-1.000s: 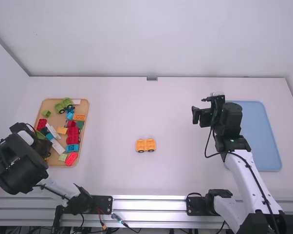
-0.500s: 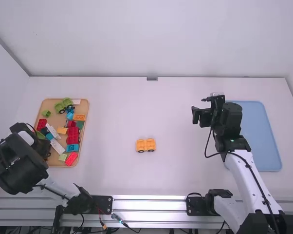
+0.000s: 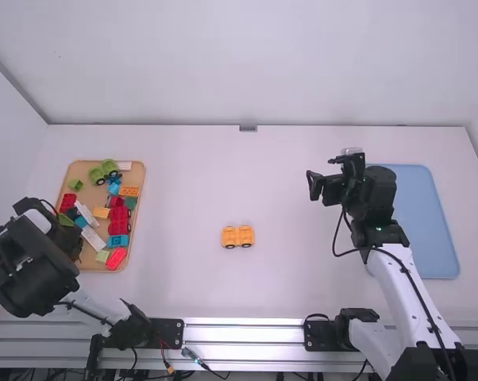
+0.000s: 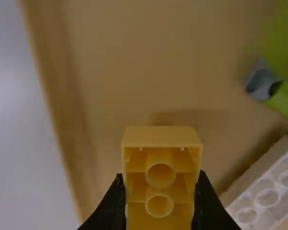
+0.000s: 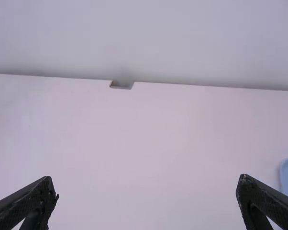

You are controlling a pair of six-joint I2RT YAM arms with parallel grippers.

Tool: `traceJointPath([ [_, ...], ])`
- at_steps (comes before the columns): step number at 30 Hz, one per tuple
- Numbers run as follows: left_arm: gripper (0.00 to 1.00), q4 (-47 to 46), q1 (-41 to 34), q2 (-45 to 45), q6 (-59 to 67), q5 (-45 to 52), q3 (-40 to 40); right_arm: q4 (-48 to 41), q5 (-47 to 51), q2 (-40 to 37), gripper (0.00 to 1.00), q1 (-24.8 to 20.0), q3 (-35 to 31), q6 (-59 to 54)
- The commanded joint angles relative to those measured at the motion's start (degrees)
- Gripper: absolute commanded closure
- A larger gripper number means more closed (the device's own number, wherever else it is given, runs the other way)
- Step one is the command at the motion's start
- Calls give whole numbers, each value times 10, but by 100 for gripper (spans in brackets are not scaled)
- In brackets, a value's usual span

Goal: Assemble lego blocks to make yellow taxi

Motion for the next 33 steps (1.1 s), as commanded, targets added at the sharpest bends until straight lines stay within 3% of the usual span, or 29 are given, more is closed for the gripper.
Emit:
traceJointPath([
  [1,98,-9,-7,-35,5,8,20,7,-43,3,1,3,23,34],
  [4,99,-7,-33,-81,19,12,16,24,-57,13,1,3,23,77],
  [10,99,64,-129,-206,167,166,-20,84,-96,77,1,27,23,145],
  [13,99,117,-222,-294,231,215,-51,178,-188,151,1,57,23,160],
  [18,99,179,-358,-360,308,305,-95,329,-307,247,1,92,23,160],
  [22,99,244,-439,-358,338,409,-123,483,-407,325,1,106,23,207],
  [24,99,255,-449,-353,341,428,-127,507,-421,335,1,108,23,219],
  [25,98,290,-473,-332,366,497,-133,572,-457,360,1,112,23,250],
  [28,99,322,-498,-295,399,574,-134,642,-488,381,1,116,23,296],
  [33,99,403,-529,-227,408,671,-134,680,-540,403,2,120,46,338],
])
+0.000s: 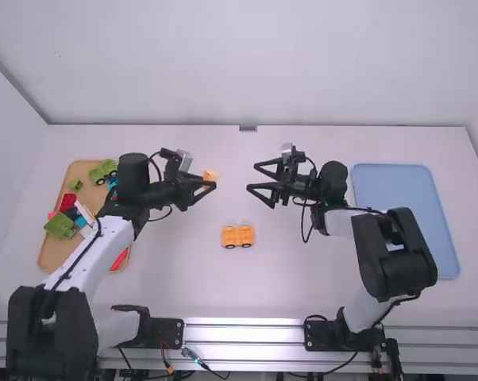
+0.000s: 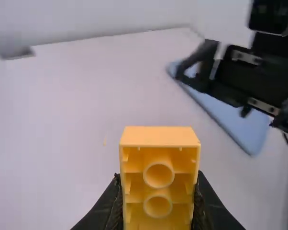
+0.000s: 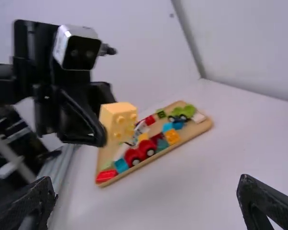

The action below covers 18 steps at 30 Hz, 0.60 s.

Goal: Assemble lego blocks to make yellow taxi

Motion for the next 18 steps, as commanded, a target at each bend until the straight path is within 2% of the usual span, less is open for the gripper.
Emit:
traceJointPath([
  [1,99,40,-17,38,11,117,-5,-6,-57,16,4,11,33,32],
  [6,98,137,-43,94,-27,156,-5,-34,-73,21,7,34,55,20],
  [9,98,173,-57,114,-35,176,-5,-52,-73,21,12,45,63,5],
  [13,99,191,-61,119,-44,176,-5,-87,-75,21,29,52,75,-12],
  [17,99,191,-61,119,-44,176,-5,-87,-74,21,41,51,74,-12],
  [18,99,189,-61,119,-44,176,-5,-87,-75,21,46,51,74,-13],
])
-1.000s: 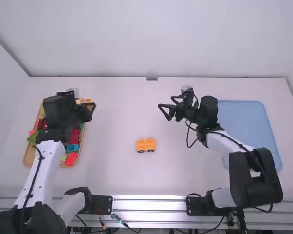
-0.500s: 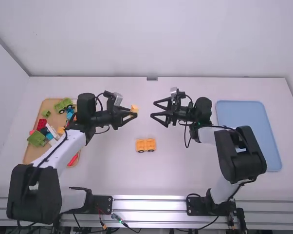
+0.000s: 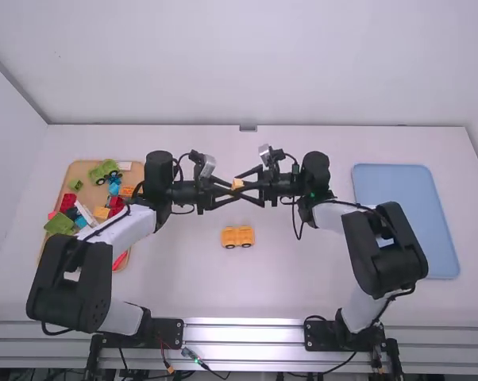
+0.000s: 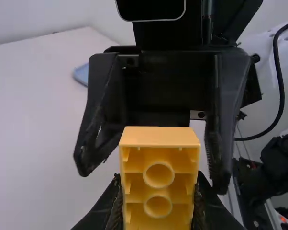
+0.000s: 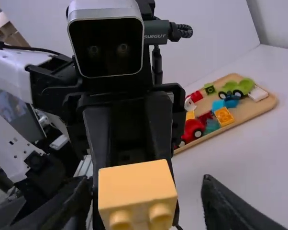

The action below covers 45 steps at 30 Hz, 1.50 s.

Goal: Assemble lego blocks to make yellow taxi

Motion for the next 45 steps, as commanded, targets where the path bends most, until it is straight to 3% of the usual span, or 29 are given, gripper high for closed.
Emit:
traceJointPath([
  [1,99,0,-1,0,-2,19,-5,2,-6,5,50,-1,18,-7],
  [7,99,-2,-3,0,-1,23,-6,6,-6,5,53,-1,18,-7],
  [18,99,-20,-5,0,20,34,-7,5,-6,5,46,-1,18,-5],
  [22,99,-20,-5,0,20,33,-9,5,-4,5,52,0,18,-5],
  [32,98,-30,-5,0,40,34,-12,6,-4,5,53,-2,18,-1],
  [41,98,-23,-5,0,42,32,-12,4,-6,5,67,0,18,-1],
  [43,91,-18,-5,0,36,31,-12,4,-6,5,75,0,18,0],
  [45,71,-13,-5,0,37,31,-12,4,-6,5,84,-1,18,0],
])
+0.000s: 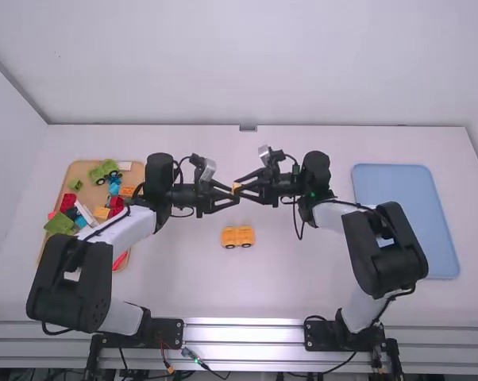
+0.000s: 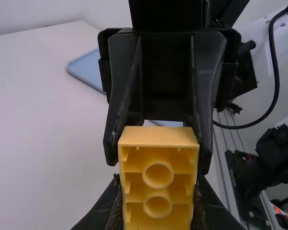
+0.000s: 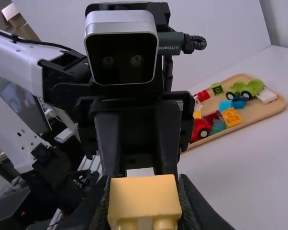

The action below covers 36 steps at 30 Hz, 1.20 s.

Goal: Assemble lego blocks to make yellow taxi

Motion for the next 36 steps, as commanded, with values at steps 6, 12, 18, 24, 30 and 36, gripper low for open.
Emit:
traceJointPath([
  [6,1,9,-5,0,-12,-12,-5,-1,12,5,100,-1,15,3],
  [12,1,-12,-3,-1,-37,-96,-5,-7,51,5,100,-9,15,-8],
  [18,1,-120,-2,-1,-11,-239,17,-130,186,2,100,-48,19,-63],
  [24,1,-290,-2,-1,33,-386,89,-387,323,-35,100,-62,57,-181],
  [30,1,-363,-1,-1,39,-554,146,-779,574,-48,100,-25,198,-328],
  [36,1,-366,-1,-1,32,-737,154,-997,692,-47,100,15,279,-405],
])
